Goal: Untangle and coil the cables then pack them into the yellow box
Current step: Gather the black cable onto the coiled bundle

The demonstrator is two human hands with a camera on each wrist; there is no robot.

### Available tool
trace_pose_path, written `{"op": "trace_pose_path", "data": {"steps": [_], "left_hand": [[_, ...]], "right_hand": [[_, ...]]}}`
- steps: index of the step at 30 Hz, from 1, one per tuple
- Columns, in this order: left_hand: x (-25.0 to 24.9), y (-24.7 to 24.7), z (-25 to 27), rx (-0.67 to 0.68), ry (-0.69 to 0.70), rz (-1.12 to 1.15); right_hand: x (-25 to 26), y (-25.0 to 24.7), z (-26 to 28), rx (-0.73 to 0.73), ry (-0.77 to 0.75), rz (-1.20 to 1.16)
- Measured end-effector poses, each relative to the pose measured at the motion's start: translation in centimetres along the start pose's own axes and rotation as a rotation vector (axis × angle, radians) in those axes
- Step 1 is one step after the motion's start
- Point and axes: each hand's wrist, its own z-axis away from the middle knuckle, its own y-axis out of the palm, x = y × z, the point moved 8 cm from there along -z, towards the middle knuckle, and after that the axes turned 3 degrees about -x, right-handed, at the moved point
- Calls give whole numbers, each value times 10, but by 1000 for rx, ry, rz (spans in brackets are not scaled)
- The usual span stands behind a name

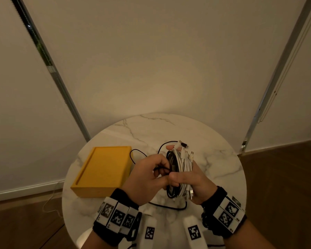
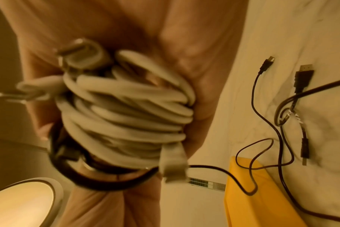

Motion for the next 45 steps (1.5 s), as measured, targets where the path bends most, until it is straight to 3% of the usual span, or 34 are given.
{"op": "trace_pose_path", "data": {"steps": [10,15,21,25,31,37,41,45], "left_hand": [[-14,-22,-2,-29,190,-308],[-23,-24,-1,-103,260,-327],[-33,-27,1,-174,282,-339],[-31,-39,1,-266,218,-295],[-26,-36,1,-257,262,-556],[-23,-31,5,-264,284,-475],[-31,-37,5,-356,278,-363],[-34,-40,5,-371,304,-389]], "right_hand": [[-6,-1,-2,3,-25,87],[-9,10,1,26,12,62],[-3,11,-2,0,8,106],[-6,8,-3,-31,5,159],[-5,12,-1,-2,-9,-6],[-5,10,0,-4,-4,-10],[-9,13,2,4,34,39],[-9,12,1,-16,36,73]]}}
